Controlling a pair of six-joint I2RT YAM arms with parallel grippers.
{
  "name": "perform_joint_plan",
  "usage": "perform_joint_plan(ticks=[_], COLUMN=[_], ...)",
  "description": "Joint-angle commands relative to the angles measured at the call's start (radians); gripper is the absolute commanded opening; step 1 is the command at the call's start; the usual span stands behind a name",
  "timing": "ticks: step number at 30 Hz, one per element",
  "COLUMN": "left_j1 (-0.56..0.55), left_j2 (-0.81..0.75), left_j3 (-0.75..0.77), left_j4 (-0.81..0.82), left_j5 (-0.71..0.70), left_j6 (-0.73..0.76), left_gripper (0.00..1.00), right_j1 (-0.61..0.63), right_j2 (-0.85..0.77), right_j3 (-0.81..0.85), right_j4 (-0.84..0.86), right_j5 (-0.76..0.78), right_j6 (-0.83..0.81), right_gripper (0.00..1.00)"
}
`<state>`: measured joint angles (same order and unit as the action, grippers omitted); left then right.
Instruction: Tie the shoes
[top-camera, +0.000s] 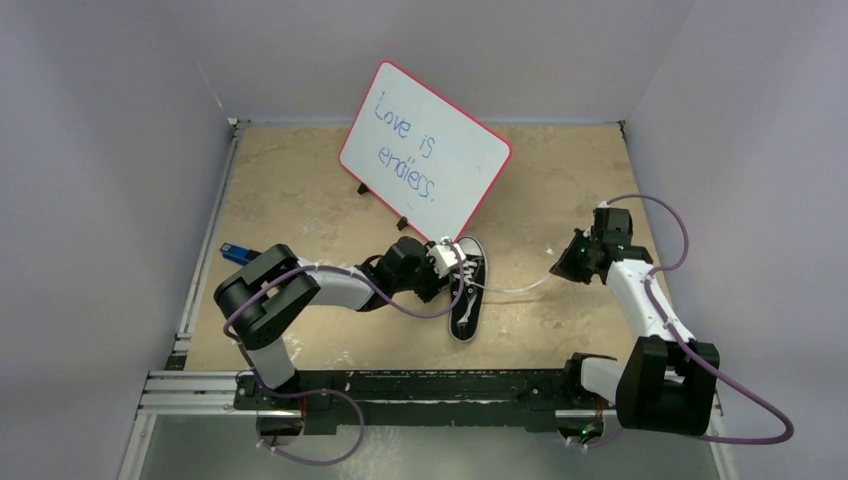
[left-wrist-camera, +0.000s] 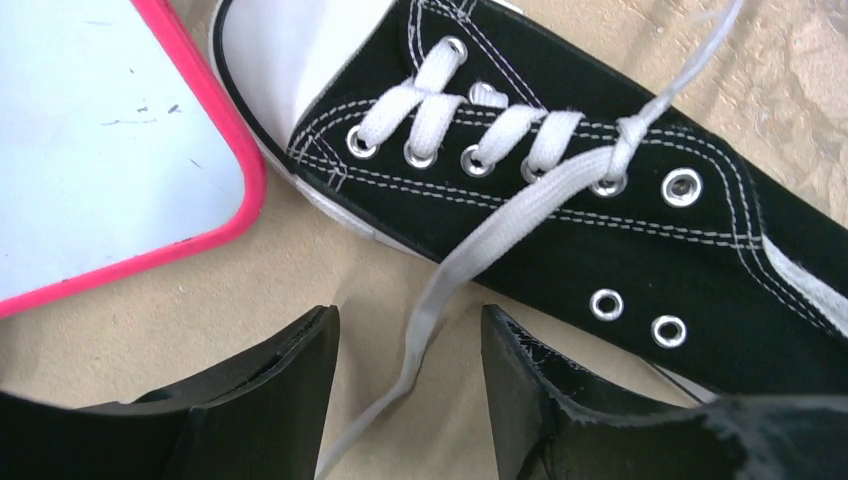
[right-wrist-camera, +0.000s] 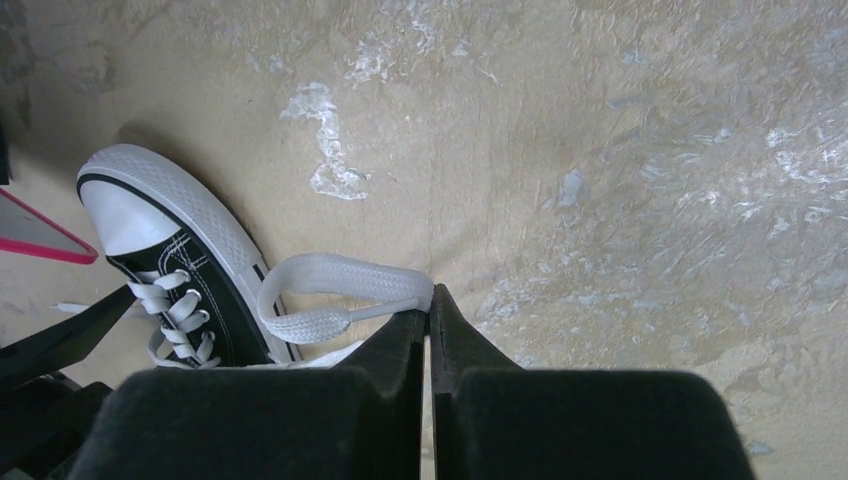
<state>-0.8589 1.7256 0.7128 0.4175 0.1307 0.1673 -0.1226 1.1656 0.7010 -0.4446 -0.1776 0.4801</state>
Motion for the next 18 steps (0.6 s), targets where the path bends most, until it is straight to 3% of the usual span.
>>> perform_joint_plan(ticks=[1, 6, 13, 18], left_j1=[-0.003, -0.002, -0.003, -0.016], left_j2=[0.023, 0.047, -0.008, -0.093], left_j3=[0.024, 0.022, 0.003, -0.013], left_j4=[0.153, 0.225, 0.222, 0.191], left_j5=[-0.002, 0.001, 0.003, -0.019], left_j6=[-0.021, -0.073, -0.095, -0.130], left_gripper=[0.52, 0.41, 0.06, 0.03], right_j1=[0.005, 0.005, 0.006, 0.006], right_j2=[0.002, 0.001, 0.010, 0.033], right_j3=[0.048, 0.049, 0.086, 0.155], right_j4=[-0.021, -0.033, -0.073, -0.161], right_j5=[-0.031, -0.048, -0.073, -0.123], right_j6=[-0.004, 0.005, 0.001, 0.008], right_gripper=[0.00, 0.00, 0.00, 0.00])
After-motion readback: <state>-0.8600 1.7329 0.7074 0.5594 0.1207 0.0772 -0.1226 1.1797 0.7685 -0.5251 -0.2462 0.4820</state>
